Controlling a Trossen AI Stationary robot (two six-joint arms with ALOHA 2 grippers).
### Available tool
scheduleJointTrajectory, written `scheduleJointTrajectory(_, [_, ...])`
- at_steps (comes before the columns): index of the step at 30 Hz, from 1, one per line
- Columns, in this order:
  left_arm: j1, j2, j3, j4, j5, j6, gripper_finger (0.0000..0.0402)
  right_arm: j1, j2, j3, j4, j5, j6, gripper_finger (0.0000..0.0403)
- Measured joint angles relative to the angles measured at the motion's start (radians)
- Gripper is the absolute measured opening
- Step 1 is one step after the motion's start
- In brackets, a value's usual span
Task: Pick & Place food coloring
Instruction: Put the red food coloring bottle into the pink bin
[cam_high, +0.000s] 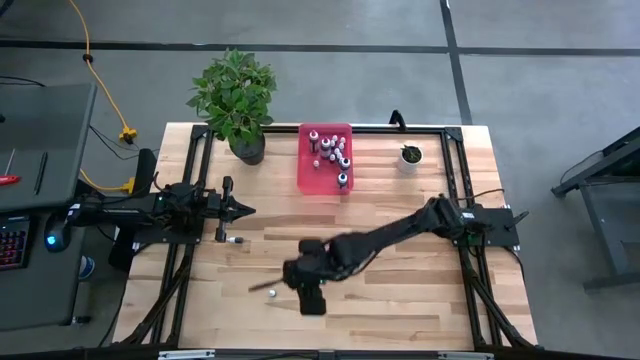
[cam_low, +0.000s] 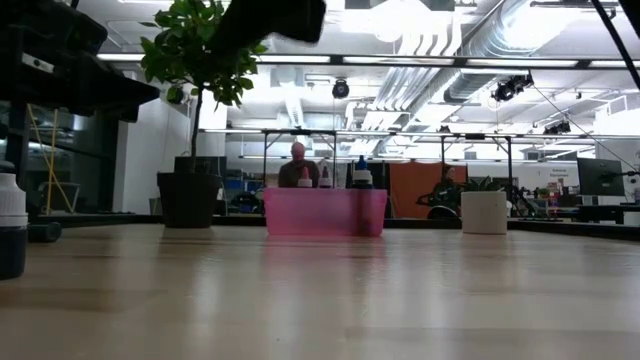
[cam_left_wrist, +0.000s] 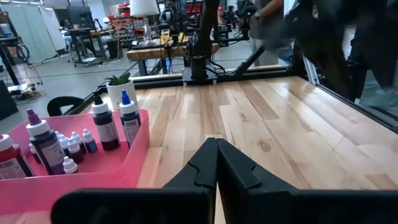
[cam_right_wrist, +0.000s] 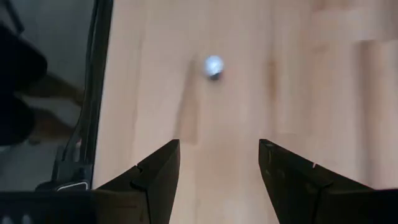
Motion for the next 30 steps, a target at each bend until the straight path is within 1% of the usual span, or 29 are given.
scheduleJointTrajectory(3, [0.0,0.0,0.0,0.0,0.0,0.0,0.0,0.018,0.04,-0.037,0.102,-0.011,-0.003,0.0206])
scheduleJointTrajectory(8, [0.0,0.0,0.0,0.0,0.0,0.0,0.0,0.018,0.131,-0.01,0.282,-0.009,-0.003,0.0206])
scheduleJointTrajectory(14, [0.0,0.0,0.0,0.0,0.0,0.0,0.0,0.013,0.208,0.017,0.319,-0.013,-0.01,0.0206])
scheduleJointTrajectory(23, [0.0,0.0,0.0,0.0,0.0,0.0,0.0,0.0,0.261,0.02,0.425,0.023,-0.011,0.0206])
scheduleJointTrajectory(30, [0.0,0.0,0.0,0.0,0.0,0.0,0.0,0.0,0.276,0.019,0.441,0.022,-0.01,0.0206])
